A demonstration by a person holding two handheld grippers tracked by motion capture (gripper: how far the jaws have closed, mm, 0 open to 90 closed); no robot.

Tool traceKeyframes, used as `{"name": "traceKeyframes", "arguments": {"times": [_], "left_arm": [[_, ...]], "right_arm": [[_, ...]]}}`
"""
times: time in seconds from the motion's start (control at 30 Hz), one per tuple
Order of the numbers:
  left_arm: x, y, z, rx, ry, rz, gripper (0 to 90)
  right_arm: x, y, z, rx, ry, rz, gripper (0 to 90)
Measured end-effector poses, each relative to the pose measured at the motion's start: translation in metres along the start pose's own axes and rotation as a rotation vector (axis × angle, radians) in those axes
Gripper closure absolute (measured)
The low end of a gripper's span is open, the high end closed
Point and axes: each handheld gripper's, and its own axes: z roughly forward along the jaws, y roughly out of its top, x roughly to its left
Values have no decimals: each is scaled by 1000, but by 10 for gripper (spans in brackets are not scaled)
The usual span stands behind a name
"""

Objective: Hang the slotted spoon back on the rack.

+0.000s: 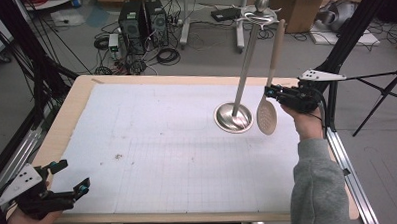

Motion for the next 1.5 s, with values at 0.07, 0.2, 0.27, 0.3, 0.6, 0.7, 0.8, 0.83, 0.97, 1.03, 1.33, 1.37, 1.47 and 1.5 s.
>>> {"name": "traceKeyframes", "arguments": {"times": [0.07,0.2,0.27,0.3,0.6,0.7,0.8,0.83,0.97,1.03,1.33,1.37,1.47,1.5], "left_arm": [[0,0,1,1,1,-1,17],[0,1,0,-6,4,3,17],[1,1,1,-12,7,3,18],[1,2,1,-11,7,6,17],[1,3,8,-12,-12,7,17],[1,4,13,-8,-24,10,17],[0,5,17,-7,-34,12,18],[0,5,18,-7,-36,12,17],[-1,7,20,-11,-42,15,17],[0,7,21,-16,-43,15,17],[4,9,25,-20,-51,10,17],[4,9,26,-21,-50,6,17],[4,10,28,-20,-55,11,18],[4,10,28,-21,-56,11,18]], "right_arm": [[1,0,1,0,-21,-3,774],[2,-1,3,-4,-27,-10,720],[4,-2,3,-11,-36,-20,667],[4,-2,3,-13,-39,-15,636],[8,-9,-2,-35,-63,-40,359],[13,-11,-2,-22,-59,-62,265],[19,-14,-2,-12,-58,-74,177],[21,-16,-2,-14,-59,-81,155],[27,-19,-4,-24,-50,-92,147],[29,-20,-6,-36,-42,-94,148],[36,-28,-11,-54,-10,-98,147],[36,-29,-12,-54,-8,-94,147],[37,-34,-14,-60,-1,-88,148],[37,-36,-15,-59,3,-84,147]]}}
